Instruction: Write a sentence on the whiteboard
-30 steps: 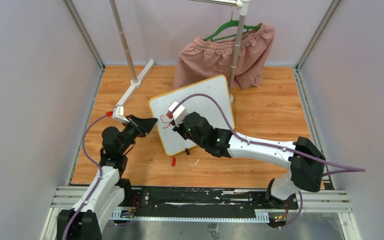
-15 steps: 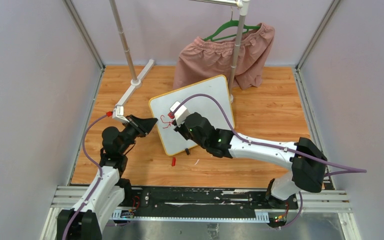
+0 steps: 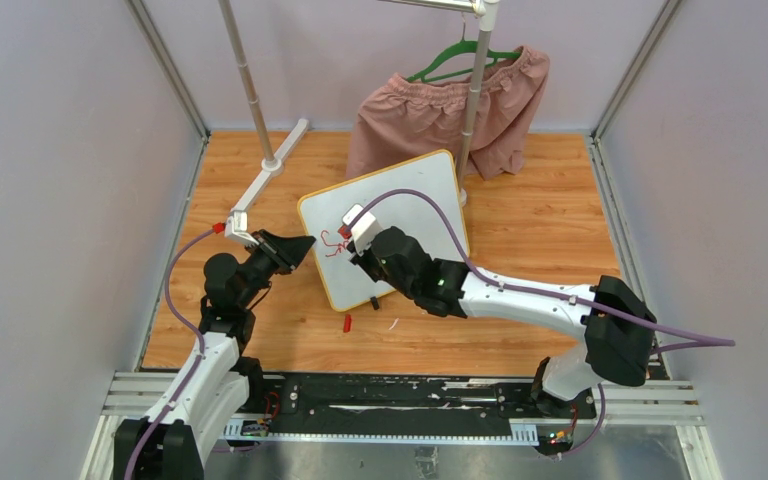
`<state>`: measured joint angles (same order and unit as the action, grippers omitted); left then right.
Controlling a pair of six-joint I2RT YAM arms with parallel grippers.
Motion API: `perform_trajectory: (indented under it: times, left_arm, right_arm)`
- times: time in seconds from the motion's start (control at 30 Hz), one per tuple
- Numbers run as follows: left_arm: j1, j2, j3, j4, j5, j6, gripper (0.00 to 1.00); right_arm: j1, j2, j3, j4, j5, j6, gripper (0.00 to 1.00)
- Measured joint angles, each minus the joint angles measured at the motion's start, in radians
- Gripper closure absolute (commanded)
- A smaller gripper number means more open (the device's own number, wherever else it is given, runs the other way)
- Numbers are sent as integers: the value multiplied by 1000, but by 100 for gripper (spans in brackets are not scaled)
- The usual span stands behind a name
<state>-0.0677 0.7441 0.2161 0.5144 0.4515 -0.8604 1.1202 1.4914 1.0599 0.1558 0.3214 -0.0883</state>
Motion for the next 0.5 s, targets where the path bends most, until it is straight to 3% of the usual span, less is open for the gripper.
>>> perform_trajectory:
  times: [0.5]
  left_arm:
    - [0,0,0,0,0,0,100]
  right_arm:
    - [-2,-3,-6,0,-7,3,100]
